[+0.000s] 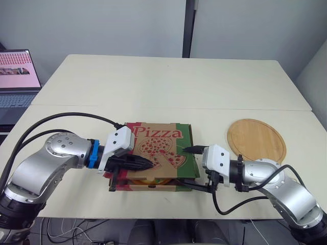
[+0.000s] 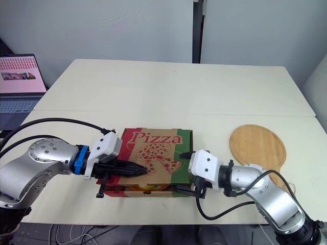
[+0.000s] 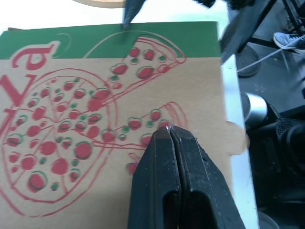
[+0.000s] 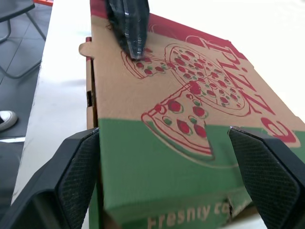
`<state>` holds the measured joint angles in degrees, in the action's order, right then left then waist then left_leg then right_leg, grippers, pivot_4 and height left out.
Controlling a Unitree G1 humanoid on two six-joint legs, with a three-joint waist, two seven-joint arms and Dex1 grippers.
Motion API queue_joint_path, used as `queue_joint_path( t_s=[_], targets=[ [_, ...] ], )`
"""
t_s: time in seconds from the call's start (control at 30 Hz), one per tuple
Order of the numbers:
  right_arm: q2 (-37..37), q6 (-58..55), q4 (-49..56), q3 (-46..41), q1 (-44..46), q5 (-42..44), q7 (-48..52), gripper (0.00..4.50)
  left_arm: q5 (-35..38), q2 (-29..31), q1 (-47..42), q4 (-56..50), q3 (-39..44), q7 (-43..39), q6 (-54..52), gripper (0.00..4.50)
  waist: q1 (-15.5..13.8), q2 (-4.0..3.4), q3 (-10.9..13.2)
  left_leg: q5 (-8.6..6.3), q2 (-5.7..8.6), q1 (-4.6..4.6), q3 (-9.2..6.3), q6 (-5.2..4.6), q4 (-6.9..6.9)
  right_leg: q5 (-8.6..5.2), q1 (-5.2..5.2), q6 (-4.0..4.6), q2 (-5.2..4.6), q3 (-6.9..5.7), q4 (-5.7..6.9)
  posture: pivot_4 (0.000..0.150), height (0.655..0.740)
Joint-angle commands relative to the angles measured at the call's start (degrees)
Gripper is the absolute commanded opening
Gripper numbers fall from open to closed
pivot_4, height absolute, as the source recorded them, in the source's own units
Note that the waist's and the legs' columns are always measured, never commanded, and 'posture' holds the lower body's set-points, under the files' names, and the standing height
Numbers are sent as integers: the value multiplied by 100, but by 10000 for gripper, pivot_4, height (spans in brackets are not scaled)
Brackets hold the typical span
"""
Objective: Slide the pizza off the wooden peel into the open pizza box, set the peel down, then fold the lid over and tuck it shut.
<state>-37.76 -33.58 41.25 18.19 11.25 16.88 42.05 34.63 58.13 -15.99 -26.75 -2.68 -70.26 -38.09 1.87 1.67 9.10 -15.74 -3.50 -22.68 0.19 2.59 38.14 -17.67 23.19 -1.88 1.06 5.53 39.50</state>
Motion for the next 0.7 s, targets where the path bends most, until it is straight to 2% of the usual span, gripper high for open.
queue_joint_path(
  t_s=[0.03,0.33,0.5,0.6,0.63,0.67,0.7],
  targets=[
    [32,105,136,-110,-55,-104,-144,44548,-37,96,89,-96,7,-104,54,0,0,0,0,0,0,1,0,0,0,0,0,0,0,-1,1,1500,7332],
    [-148,470,449,-581,-984,10,-95,44548,-463,224,544,61,-48,-101,517,0,0,-1,-2,0,-1,4,1,0,-1,-1,-1,1,0,1,1,1500,7332],
    [-309,202,603,-1620,-1415,713,60,44548,-515,210,510,182,-44,-98,617,0,4,-1,-3,0,-1,8,3,0,-2,-1,-4,1,0,2,4,1500,7332],
    [-685,-367,271,-2214,-1465,1345,395,44548,-508,164,423,242,-48,-78,627,0,3,-1,-4,0,1,13,7,0,-1,-1,-8,1,0,6,4,1500,7332],
    [-794,-361,149,-2243,-1474,1318,456,44548,-492,158,402,251,-41,-76,621,0,3,1,-5,0,0,16,6,0,-2,-1,-10,1,0,4,4,1500,7332],
    [-862,-271,5,-2192,-1460,1186,475,41817,-482,153,384,254,-36,-71,614,0,3,1,-5,0,0,17,4,-1,-3,-1,-11,1,2,3,4,1500,7332],
    [-843,-236,-107,-2098,-1400,1130,474,40985,-475,155,378,251,-27,-67,611,0,4,1,-5,-1,0,17,2,-1,-3,-1,-11,1,3,3,4,1500,7332]
  ],
)
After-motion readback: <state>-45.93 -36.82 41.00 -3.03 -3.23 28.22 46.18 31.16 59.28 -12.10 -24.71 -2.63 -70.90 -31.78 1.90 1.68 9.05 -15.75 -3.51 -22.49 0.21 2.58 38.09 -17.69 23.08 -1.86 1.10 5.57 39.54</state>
